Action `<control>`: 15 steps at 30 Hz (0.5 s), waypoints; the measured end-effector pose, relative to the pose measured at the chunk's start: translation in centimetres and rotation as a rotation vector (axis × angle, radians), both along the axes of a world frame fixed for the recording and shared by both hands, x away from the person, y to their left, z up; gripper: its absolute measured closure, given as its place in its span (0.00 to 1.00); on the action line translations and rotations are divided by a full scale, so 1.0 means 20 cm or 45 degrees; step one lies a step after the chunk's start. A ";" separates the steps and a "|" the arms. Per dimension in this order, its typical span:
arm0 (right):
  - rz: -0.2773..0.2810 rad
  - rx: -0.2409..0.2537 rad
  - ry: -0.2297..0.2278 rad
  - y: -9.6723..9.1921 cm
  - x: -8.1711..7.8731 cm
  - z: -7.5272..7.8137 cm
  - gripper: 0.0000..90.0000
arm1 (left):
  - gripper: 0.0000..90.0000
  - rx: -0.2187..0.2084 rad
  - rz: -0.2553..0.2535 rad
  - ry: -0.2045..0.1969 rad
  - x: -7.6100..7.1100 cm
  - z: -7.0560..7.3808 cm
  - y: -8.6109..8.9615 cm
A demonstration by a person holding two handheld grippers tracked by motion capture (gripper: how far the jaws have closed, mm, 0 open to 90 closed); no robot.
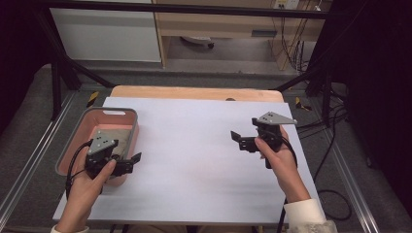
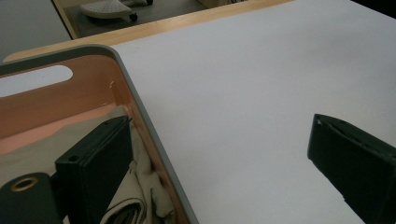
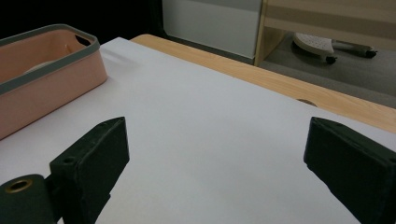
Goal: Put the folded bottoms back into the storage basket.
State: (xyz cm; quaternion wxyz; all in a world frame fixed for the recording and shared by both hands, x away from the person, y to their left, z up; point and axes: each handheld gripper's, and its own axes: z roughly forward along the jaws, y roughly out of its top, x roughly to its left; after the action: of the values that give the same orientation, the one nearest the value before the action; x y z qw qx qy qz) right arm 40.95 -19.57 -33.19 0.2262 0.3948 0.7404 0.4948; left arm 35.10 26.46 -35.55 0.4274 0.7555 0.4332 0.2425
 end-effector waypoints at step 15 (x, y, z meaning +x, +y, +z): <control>-0.145 0.054 -0.010 -0.26 -0.14 -0.10 0.08 | 0.08 0.010 -0.032 -0.004 -0.02 -0.01 0.00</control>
State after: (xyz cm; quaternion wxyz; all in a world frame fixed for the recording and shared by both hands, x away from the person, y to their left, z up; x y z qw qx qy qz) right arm 38.07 -24.70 -35.29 0.2484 0.4391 0.7052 0.4982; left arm 34.74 26.38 -35.68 0.4282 0.7621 0.4222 0.2399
